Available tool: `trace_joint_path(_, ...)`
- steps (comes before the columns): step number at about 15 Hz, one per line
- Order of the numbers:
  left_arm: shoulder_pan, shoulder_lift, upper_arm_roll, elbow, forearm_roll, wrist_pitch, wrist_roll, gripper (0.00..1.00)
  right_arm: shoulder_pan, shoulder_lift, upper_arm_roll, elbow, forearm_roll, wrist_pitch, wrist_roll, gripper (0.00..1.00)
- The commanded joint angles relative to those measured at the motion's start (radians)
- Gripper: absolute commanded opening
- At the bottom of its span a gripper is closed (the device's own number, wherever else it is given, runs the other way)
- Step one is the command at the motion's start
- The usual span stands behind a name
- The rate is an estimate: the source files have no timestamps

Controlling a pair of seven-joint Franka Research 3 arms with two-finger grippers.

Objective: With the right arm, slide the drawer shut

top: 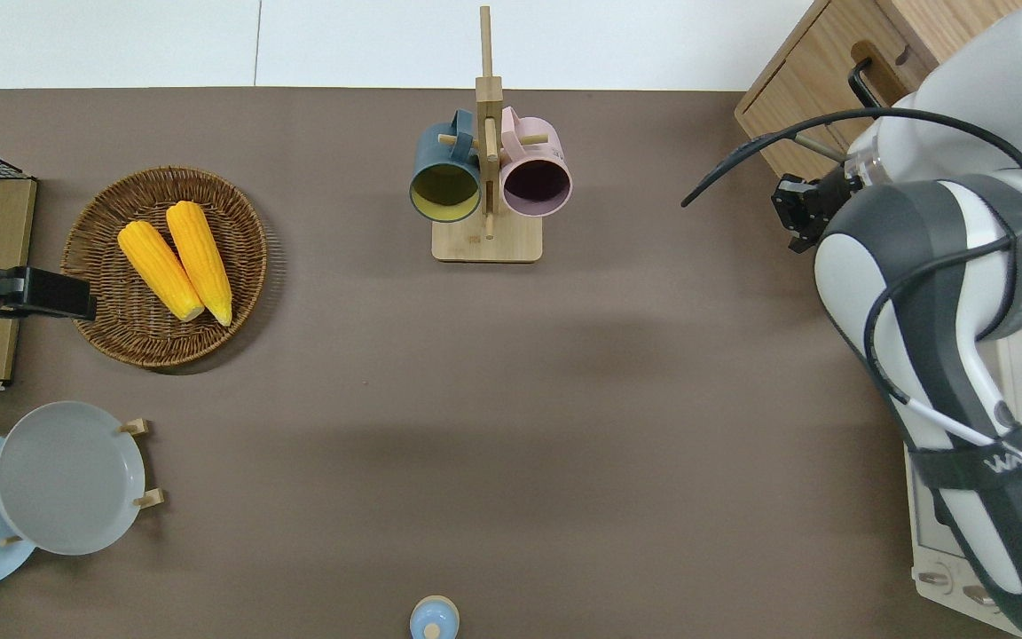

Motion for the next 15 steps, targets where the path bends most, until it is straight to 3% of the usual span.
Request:
trace_joint_path(1, -0.017, 0.012, 0.016, 0.020, 0.014, 0.001, 0.006, 1.00, 0.003, -0.153, -0.006, -0.136, -0.005, -0.036, -0.169, 0.000)
trace_joint_path(4, -0.017, 0.012, 0.016, 0.020, 0.015, 0.001, 0.006, 1.00, -0.014, -0.241, -0.020, -0.213, -0.002, -0.050, -0.331, 0.000)
trace_joint_path(5, -0.017, 0.012, 0.016, 0.020, 0.014, 0.001, 0.006, 1.00, -0.014, -0.262, -0.038, -0.233, 0.000, -0.050, -0.378, 0.000)
trace_joint_path(8, -0.017, 0.012, 0.016, 0.020, 0.014, 0.001, 0.006, 1.00, -0.022, -0.298, -0.080, -0.270, 0.009, -0.041, -0.542, 0.000)
trace_joint_path(12, -0.017, 0.012, 0.016, 0.020, 0.015, 0.001, 0.006, 1.00, -0.048, -0.306, -0.080, -0.255, 0.020, -0.068, -0.597, 0.000)
trace_joint_path(15, -0.017, 0.012, 0.016, 0.020, 0.014, 0.001, 0.006, 1.00, -0.048, -0.303, -0.081, -0.243, 0.038, -0.076, -0.604, 0.117)
